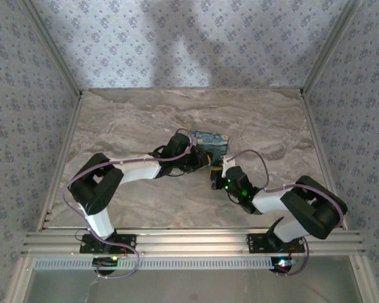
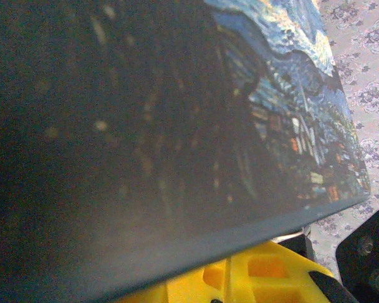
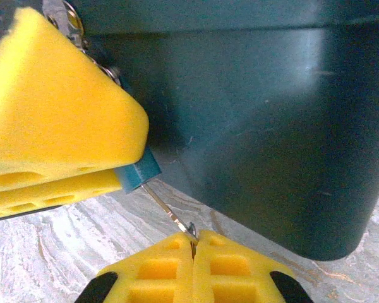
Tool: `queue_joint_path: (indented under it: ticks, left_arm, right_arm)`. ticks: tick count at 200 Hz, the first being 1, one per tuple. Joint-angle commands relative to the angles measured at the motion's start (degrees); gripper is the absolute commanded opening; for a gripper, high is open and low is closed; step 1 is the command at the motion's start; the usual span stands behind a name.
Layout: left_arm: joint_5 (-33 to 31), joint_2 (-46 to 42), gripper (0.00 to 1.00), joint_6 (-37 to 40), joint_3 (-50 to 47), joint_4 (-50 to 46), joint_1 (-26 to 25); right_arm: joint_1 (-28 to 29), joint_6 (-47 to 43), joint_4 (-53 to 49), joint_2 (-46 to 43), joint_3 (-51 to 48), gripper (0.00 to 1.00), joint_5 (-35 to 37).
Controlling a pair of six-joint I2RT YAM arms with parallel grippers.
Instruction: Unlock the padlock with the key
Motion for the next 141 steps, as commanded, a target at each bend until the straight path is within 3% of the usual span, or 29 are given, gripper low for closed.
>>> queue_joint_path:
  ticks: [1, 141]
  left_arm:
    - [1.3, 0.29, 0.15, 0.73, 1.25, -0.29, -1.31]
    - [0.79, 1.53, 0.15, 1.49, 1.62, -0.72, -1.28]
  right_arm:
    - [-0.1, -0.65, 6.65, -0.41, 1.81, 0.0, -2.57]
    - [-3.41, -0.64, 4.63, -2.64, 1.36, 0.0, -7.75]
